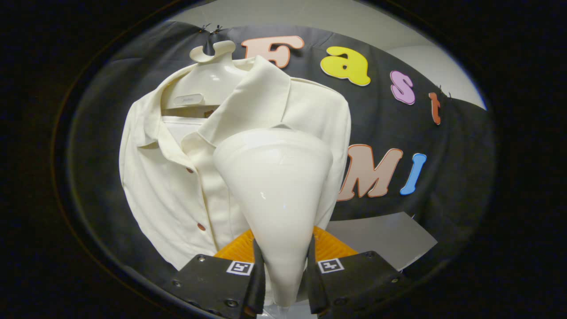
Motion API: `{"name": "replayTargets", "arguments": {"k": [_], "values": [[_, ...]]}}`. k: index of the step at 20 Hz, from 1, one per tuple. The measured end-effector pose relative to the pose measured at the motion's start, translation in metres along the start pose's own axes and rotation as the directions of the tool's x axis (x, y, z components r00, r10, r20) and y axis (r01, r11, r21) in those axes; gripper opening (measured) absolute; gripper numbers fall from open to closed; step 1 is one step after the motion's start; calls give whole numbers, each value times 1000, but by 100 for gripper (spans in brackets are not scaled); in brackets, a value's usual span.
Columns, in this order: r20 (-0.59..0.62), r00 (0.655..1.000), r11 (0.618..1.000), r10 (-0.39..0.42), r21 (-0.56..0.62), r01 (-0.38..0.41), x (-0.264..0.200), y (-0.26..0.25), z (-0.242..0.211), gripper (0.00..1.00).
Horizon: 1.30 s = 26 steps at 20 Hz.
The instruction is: Iron the clothes twice with a garment steamer, once on the left side and once on the right side.
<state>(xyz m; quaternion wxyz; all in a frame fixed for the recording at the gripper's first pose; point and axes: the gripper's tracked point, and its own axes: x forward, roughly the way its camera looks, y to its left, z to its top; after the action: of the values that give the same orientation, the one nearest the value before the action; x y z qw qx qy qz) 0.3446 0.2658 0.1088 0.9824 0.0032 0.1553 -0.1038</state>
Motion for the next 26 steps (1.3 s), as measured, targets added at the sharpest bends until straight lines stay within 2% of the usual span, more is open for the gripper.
{"name": "replayTargets", "arguments": {"k": [9, 22, 26], "values": [[-48, 999, 1000, -15, 3, 15, 22, -9, -47, 39], [-209, 977, 997, -51, -69, 37, 55, -16, -177, 39], [-234, 971, 997, -41, -69, 26, 60, -10, -201, 39]]}}
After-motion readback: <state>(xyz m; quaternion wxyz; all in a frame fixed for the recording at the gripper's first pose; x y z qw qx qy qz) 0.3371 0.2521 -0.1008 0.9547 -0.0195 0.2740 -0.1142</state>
